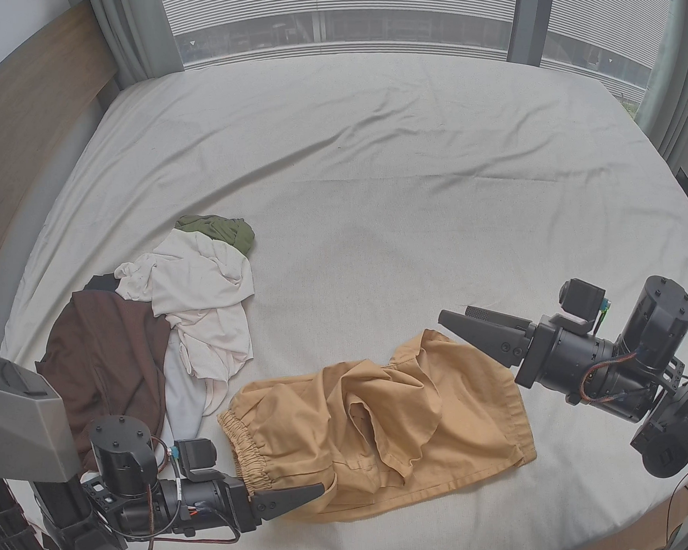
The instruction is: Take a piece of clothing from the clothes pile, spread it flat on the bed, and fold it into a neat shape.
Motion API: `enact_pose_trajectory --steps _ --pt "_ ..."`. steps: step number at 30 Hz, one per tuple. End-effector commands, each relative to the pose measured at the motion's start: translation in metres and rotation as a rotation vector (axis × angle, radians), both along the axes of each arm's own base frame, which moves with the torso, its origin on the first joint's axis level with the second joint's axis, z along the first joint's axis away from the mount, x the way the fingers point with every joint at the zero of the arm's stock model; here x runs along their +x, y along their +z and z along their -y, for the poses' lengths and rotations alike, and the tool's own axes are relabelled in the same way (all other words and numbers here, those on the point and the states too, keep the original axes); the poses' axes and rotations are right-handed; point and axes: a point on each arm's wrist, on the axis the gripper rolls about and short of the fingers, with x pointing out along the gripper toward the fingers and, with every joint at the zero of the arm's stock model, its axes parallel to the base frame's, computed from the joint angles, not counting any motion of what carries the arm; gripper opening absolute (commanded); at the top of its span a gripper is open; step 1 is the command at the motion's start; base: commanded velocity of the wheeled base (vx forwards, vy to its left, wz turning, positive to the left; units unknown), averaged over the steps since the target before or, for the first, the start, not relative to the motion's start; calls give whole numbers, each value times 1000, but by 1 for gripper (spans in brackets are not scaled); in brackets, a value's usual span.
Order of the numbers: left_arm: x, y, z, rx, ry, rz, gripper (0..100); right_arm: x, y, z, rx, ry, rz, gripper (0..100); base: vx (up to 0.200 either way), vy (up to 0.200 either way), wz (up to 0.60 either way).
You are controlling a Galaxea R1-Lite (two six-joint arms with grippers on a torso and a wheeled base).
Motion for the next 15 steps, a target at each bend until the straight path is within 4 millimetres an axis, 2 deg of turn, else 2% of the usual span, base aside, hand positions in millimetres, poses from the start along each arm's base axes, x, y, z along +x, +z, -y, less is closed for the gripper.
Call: enact_pose_trajectory --steps 1,5,6,15 --pt "-3 -6 -2 19 0 -36 100 0 0 0 0 1 0 100 0 0 0" --pt "-2 -6 -2 19 4 -34 100 0 0 0 0 1 0 100 0 0 0" --pt "-2 -6 -3 19 5 -34 0 0 0 0 0 1 0 100 0 0 0" --pt "7 -2 -12 5 64 -7 0 0 0 0 0 1 -1 100 0 0 0"
